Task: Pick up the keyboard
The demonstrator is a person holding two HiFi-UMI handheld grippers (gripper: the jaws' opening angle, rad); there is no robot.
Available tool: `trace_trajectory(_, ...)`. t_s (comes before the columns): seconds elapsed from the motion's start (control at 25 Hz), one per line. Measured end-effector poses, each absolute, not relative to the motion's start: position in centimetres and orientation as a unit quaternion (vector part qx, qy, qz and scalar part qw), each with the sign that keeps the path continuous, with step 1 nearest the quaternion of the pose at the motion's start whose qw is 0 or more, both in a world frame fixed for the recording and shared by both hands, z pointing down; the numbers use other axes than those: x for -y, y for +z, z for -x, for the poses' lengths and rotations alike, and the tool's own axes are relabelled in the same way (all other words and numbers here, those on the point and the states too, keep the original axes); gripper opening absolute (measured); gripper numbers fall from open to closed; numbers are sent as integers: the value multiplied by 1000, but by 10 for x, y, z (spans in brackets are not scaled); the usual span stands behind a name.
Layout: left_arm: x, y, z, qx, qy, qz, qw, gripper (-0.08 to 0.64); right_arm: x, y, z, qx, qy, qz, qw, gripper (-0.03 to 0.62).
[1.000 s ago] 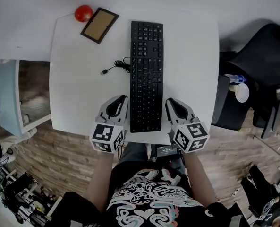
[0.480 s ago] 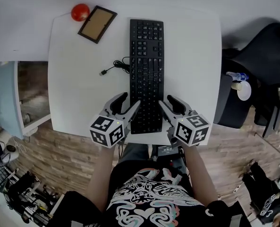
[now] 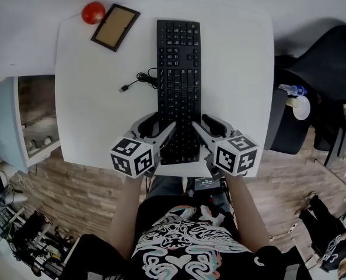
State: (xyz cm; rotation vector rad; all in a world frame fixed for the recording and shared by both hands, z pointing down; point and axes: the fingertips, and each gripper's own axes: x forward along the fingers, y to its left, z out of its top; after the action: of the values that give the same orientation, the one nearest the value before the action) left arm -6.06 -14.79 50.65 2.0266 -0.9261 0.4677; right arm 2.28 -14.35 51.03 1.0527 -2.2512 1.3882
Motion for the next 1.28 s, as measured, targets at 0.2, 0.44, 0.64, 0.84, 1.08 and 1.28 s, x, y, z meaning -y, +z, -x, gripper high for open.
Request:
trace_trajectory(0.2,149,514,55,342,204,-797,455,233,147,513,-21,777,498,-355,151,183)
trace_trajectory(0.44,151,516,60,299,171,-761,550,176,145,513,-21,773,508,-350,148,183)
trace_trajectory(0.64,152,514,62,277,125,-738,602,146,145,513,-21,772,508,-351,150,182)
trace_trajectory(0.84,155,507,65,257,40,-725,638,121,146,514,-20,770,516,-347,143,181)
trace_trajectory(1.08,156,503,62,221,-36,-711,667,117,148,519,-18,757,537,-350,126,182)
trace_trajectory(1.28,156,499,60,202,-39,-724,659,107,148,518,-18,753,543,-350,121,181)
